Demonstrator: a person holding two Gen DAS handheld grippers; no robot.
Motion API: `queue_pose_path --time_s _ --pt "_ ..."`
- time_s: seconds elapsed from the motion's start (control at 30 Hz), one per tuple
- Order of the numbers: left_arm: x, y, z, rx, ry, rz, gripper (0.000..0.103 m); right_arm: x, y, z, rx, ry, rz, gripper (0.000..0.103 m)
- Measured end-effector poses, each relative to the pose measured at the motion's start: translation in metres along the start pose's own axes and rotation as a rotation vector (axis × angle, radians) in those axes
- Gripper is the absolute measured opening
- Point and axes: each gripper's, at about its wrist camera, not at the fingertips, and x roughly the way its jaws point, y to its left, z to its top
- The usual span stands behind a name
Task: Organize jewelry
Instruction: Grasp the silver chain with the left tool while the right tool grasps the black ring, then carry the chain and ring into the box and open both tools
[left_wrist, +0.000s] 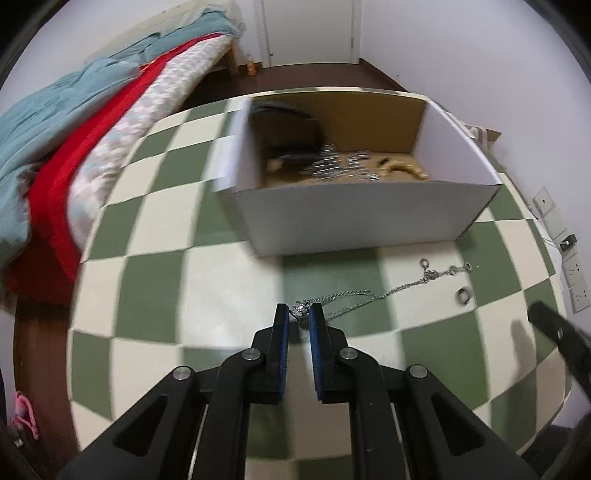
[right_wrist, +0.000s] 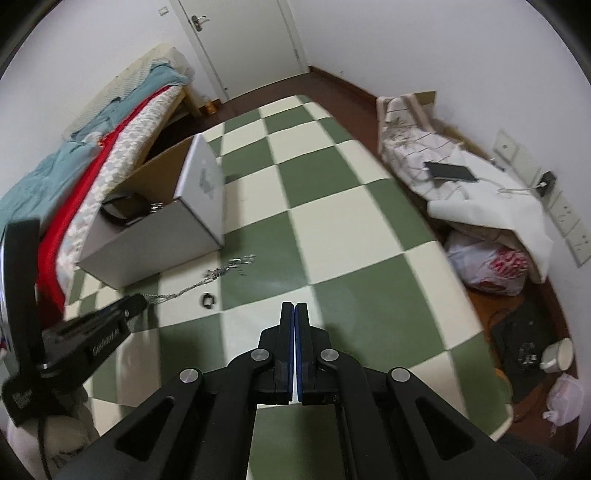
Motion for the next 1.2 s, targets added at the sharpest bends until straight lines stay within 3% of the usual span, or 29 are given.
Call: queue_pose_path --time_s 0.17,0.3,0.47,0.57,0.83,1.2 --pt "-0.014 0.032 -0.016 0.0 0.002 0.049 0.008 0.016 0.028 0.003 -0.058 0.037 0.055 0.004" --pt "-0.018 0.049 -0.023 -0.019 0.008 0.076 0.008 0.035 0.059 0.005 -0.146 0.051 0.035 0.036" --pt "-0.019 0.056 -0.02 -0.01 -0.007 0.09 0.008 0.056 0.087 0.0 -0.266 0.048 -0.068 0.033" --pt "-0.025 0.052 -0.016 -0.001 -0.027 0.088 0.008 0.059 0.099 -0.004 -0.331 0.024 -0.141 0.013" --pt "-0.051 0.038 -0.001 0.023 -0.084 0.048 0.008 0.045 0.095 -0.003 -0.3 0.014 -0.116 0.013" --pt "-0.119 0.027 0.042 0.015 -0.2 -0.091 0.008 -0.031 0.104 0.024 -0.233 -0.08 0.006 0.013"
